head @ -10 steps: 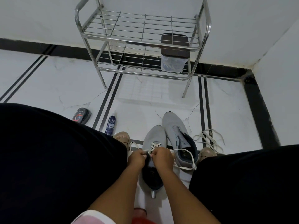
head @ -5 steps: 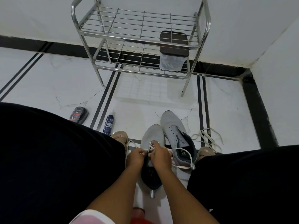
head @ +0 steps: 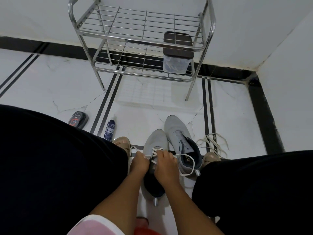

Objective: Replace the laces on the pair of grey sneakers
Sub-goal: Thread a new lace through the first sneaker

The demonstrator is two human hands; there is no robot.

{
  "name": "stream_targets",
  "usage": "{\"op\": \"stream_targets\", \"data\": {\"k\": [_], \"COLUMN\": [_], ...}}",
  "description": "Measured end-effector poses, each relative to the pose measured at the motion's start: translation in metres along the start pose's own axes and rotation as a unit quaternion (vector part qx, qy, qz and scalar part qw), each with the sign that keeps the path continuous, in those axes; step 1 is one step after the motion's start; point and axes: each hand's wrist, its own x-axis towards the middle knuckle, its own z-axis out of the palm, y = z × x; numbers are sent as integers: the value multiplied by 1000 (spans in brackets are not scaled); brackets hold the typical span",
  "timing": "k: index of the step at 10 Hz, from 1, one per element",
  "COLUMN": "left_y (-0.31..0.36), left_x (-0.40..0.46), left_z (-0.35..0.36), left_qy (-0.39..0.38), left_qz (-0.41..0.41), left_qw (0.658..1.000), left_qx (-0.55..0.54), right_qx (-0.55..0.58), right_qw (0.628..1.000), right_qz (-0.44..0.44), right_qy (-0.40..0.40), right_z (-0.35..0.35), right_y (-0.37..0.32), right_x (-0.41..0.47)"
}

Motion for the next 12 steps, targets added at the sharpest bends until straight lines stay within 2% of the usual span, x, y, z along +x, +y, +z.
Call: {"op": "stream_targets", "data": {"k": [1,3,5,6,7,8,9,10,11,12], "left_y": [2,10,7,-1,-7,4,47,81,92,61], "left_x": [7,2,1,8,18,18,10,4,-10,1], "left_z": [-3,-13,-11,-6,-5,-13,-54,-100,-101,-59], "left_qy": [39,63,48,19,27,58,131,319,231,32], "left_qz": [-46,-67,-56,-59,-65,-82,-54,-11,111,80], "left_qw": [997,993,993,987,973,948,955,906,962,992], "left_qx": [-43,-79,-90,-150,-221,-303,-261,-279,-96,92], "right_qx": [-60,-41,175,205,172,164,171,185,183,165], "right_qw": [998,982,914,924,953,956,946,935,933,940], "right_qz": [28,162,283,266,217,211,242,272,279,259], "right_qy": [5,-92,-233,-183,-118,-121,-134,-128,-134,-149], "right_z": [2,-6,6,5,-2,-3,0,1,0,-1], "right_y": [8,19,23,22,23,23,23,24,23,21], "right_x": [-8,-19,-17,-10,0,2,1,2,5,7]}}
